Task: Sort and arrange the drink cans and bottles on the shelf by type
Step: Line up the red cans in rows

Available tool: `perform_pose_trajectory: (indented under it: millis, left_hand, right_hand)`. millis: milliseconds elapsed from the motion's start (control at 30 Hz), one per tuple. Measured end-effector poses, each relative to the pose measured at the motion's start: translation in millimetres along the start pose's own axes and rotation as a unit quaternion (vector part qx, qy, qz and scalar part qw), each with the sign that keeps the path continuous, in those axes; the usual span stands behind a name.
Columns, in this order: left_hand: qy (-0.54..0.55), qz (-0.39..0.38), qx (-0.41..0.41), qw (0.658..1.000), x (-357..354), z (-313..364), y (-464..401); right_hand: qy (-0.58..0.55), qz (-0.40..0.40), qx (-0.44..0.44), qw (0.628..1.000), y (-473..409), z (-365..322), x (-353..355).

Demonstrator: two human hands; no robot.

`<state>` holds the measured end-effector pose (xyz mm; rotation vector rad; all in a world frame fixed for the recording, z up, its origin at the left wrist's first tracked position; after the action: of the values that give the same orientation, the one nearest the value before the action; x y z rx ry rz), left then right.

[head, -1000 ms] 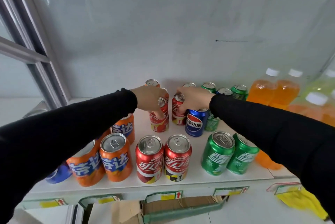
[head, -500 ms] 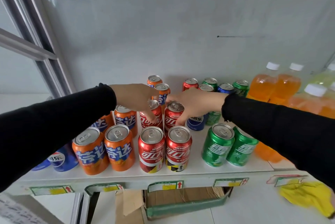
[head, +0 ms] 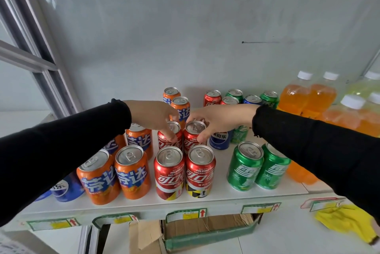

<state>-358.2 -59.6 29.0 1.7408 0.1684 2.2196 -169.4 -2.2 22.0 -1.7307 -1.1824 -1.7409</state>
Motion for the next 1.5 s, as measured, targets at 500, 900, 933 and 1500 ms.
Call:
perform_pose_trajectory:
  millis: [500, 900, 933, 1500]
  left_hand:
    - [0.118, 0.135, 0.000, 0.984, 58, -71, -42]
    - [0.078, 0.039, 0.027, 0.996, 59, -71, -126]
    - [0.083, 0.026, 0.024, 0.996, 58, -71, -132]
    - [0.097, -0.024, 0.086, 0.991, 92, -133, -41]
  right_hand:
    - [-0.134, 0.129, -0.106, 0.977, -37, 20, 36]
    - [-0.210, 0.053, -0.099, 0.971, -103, 13, 14]
    - [-0.223, 0.053, -0.102, 0.968, -105, 14, 12]
    - [-0.327, 0.040, -0.088, 0.940, -129, -23, 36]
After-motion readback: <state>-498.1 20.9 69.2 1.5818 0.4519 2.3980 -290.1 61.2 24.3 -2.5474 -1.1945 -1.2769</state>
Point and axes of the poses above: each hand's wrist, its own y-axis away from the middle knuckle, its own x-axis out of the back of the hand, z = x × y, the point moved 2 cm from there along -y, towards the middle knuckle, and after that the axes turned 7 degrees about y, right-handed, at the moved point
